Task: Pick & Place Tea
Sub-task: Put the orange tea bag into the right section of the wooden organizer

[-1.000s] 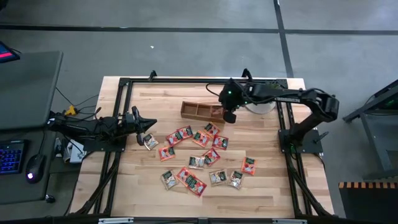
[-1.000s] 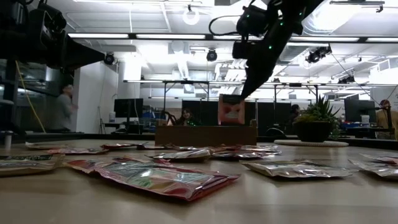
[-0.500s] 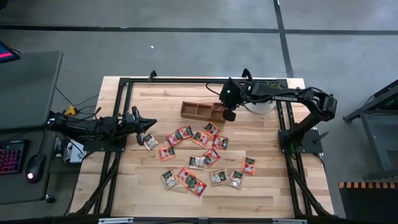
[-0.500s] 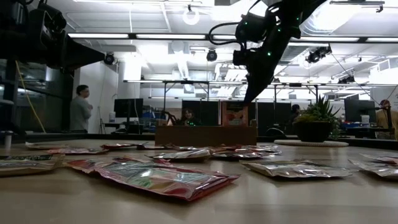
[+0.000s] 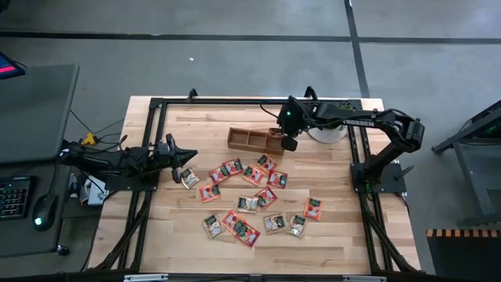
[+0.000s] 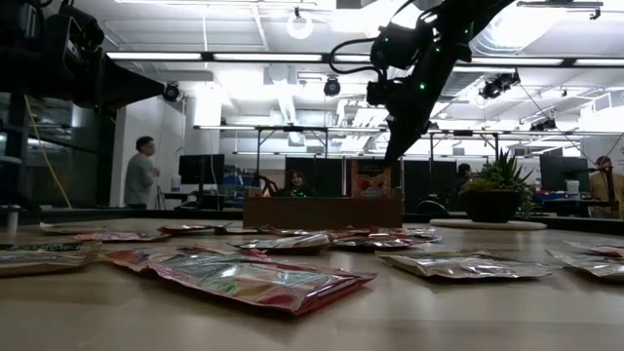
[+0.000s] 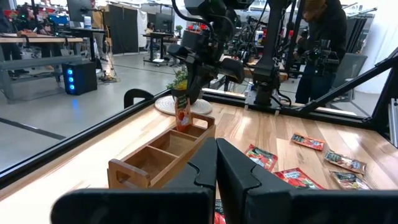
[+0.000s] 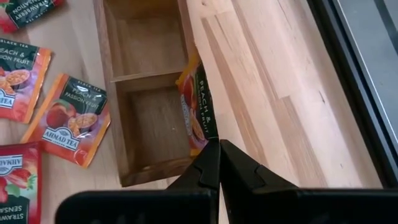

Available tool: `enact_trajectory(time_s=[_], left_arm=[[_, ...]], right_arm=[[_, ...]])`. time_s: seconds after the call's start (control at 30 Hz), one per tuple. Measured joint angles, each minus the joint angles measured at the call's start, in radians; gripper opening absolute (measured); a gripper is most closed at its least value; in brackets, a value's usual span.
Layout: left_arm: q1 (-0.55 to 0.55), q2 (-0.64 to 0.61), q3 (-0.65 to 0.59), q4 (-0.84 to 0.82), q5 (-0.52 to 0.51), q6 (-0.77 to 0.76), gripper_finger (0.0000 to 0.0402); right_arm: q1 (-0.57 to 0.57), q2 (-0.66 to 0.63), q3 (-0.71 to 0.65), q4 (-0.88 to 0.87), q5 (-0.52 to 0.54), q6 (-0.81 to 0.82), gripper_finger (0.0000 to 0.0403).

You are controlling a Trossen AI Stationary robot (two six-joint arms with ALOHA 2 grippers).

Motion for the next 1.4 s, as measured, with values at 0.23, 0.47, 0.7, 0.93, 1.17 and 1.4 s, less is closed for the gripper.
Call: enact_trajectory(time_s=[0.23, 0.47, 0.7, 0.93, 1.17, 1.4], left_arm=[[0.000, 0.000, 0.000, 0.000, 0.000, 0.000, 0.0000], [0.000, 0.000, 0.000, 0.000, 0.000, 0.000, 0.0000], [0.000, 0.000, 0.000, 0.000, 0.000, 0.000, 0.0000], [0.000, 0.000, 0.000, 0.000, 0.000, 0.000, 0.0000], [0.000, 0.000, 0.000, 0.000, 0.000, 0.000, 0.0000], [0.000, 0.000, 0.000, 0.000, 0.000, 0.000, 0.0000]], right_arm=[[0.002, 0.000, 0.000, -0.001, 0.000, 0.014, 0.0000], [0.002, 0.000, 0.000, -0.003, 0.008, 0.013, 0.0000], [0.003, 0.035, 0.000, -0.003, -0.003, 0.021, 0.0000], [0.003, 0.049, -0.001, 0.017, 0.013, 0.036, 0.0000], [0.003, 0.049, -0.001, 0.012, 0.005, 0.031, 0.0000], [0.003, 0.049, -0.001, 0.013, -0.007, 0.028, 0.0000]])
